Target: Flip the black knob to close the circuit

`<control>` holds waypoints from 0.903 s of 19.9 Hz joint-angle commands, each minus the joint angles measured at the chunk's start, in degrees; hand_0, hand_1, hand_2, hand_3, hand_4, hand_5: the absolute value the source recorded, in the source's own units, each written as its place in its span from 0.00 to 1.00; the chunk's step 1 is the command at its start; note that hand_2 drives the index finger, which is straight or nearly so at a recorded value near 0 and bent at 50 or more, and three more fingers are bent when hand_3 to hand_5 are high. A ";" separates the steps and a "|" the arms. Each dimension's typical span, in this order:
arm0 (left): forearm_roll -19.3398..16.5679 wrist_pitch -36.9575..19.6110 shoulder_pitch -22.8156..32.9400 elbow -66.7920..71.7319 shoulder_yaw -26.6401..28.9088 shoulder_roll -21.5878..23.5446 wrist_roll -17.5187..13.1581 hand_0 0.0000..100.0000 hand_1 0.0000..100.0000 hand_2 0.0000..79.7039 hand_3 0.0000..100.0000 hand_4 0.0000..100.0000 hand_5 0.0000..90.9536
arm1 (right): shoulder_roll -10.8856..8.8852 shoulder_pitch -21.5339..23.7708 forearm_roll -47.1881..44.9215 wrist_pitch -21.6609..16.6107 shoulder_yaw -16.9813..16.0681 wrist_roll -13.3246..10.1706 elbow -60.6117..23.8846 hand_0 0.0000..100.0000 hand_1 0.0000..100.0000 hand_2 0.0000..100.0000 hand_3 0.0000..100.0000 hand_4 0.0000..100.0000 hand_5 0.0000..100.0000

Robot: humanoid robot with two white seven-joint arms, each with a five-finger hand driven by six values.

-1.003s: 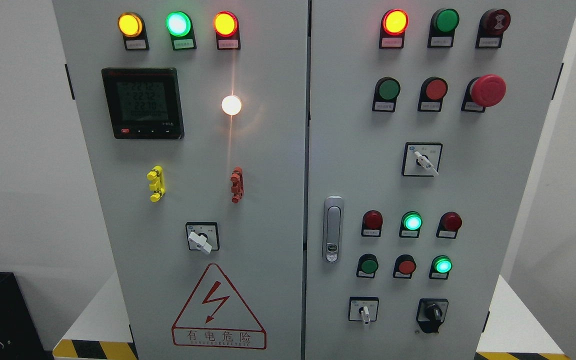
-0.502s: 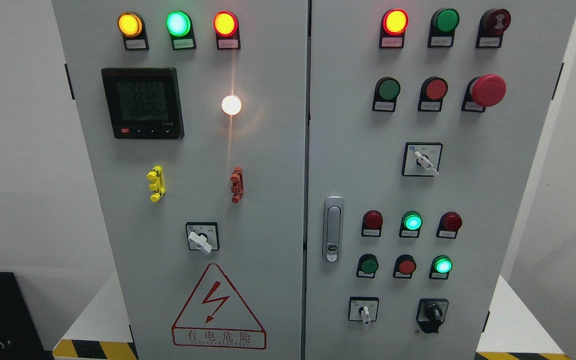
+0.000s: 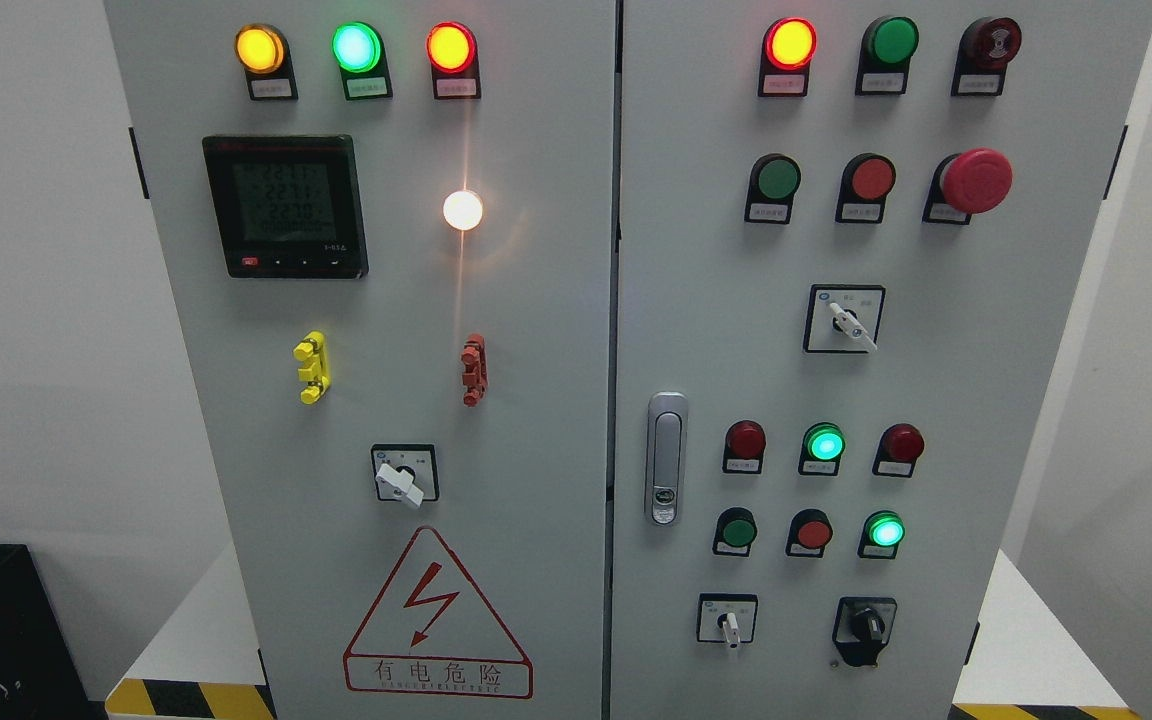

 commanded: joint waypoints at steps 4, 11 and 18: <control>0.00 -0.04 0.00 0.03 -0.05 0.00 -0.04 0.12 0.56 0.00 0.00 0.00 0.00 | 0.25 0.92 7.63 0.05 -3.21 -2.39 -23.59 0.00 0.07 0.55 0.69 0.63 0.55; 0.00 -0.04 0.00 0.03 0.04 0.00 -0.04 0.12 0.56 0.00 0.00 0.00 0.00 | 0.25 1.54 10.97 0.66 -4.45 -3.36 -33.62 0.00 0.07 0.69 0.85 0.80 0.78; 0.00 -0.04 0.00 0.03 0.04 0.00 -0.04 0.12 0.56 0.00 0.00 0.00 0.00 | 0.25 1.54 17.48 1.54 -6.12 -3.10 -43.64 0.00 0.03 0.83 0.98 0.93 0.95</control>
